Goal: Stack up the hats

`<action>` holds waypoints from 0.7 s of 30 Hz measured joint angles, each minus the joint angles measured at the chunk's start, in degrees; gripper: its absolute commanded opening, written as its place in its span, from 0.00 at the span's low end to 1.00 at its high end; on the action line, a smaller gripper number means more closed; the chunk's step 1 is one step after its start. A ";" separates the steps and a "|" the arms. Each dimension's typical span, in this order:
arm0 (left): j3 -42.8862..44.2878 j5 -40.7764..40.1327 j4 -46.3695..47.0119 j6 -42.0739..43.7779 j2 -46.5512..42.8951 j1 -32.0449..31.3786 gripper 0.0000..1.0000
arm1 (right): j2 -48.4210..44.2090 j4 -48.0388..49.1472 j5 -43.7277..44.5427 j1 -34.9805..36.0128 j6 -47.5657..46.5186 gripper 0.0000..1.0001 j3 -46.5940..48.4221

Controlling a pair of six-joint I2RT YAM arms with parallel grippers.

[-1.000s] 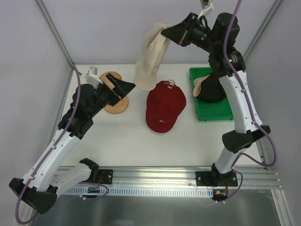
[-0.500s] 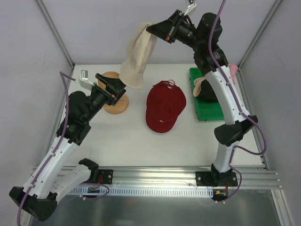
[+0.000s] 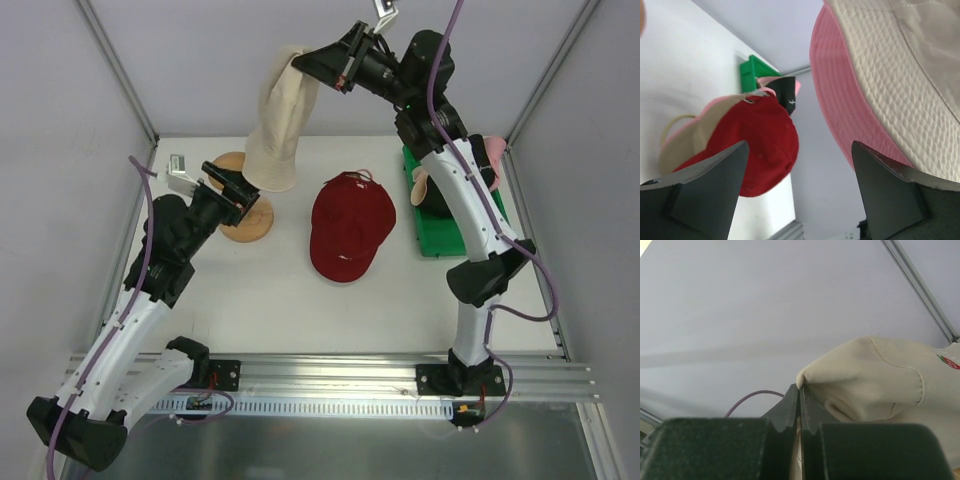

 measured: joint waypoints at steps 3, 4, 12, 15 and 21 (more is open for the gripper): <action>0.92 -1.40 -1.64 2.64 0.02 0.92 0.86 | 1.42 0.48 0.09 0.50 0.24 0.00 0.04; 1.20 -1.64 -1.99 3.37 0.04 1.27 0.86 | 2.16 0.76 0.22 0.68 0.22 0.00 0.11; 3.76 -5.42 -5.60 9.97 2.62 3.98 0.86 | 9.53 1.33 3.37 3.08 -1.62 0.00 0.33; 4.09 -6.38 -6.69 12.04 3.85 5.53 0.86 | 12.79 1.79 4.66 4.28 -2.01 0.00 0.68; 4.09 -7.61 -8.46 15.58 4.79 9.40 0.86 | 18.32 2.67 6.73 5.66 -2.14 0.00 1.22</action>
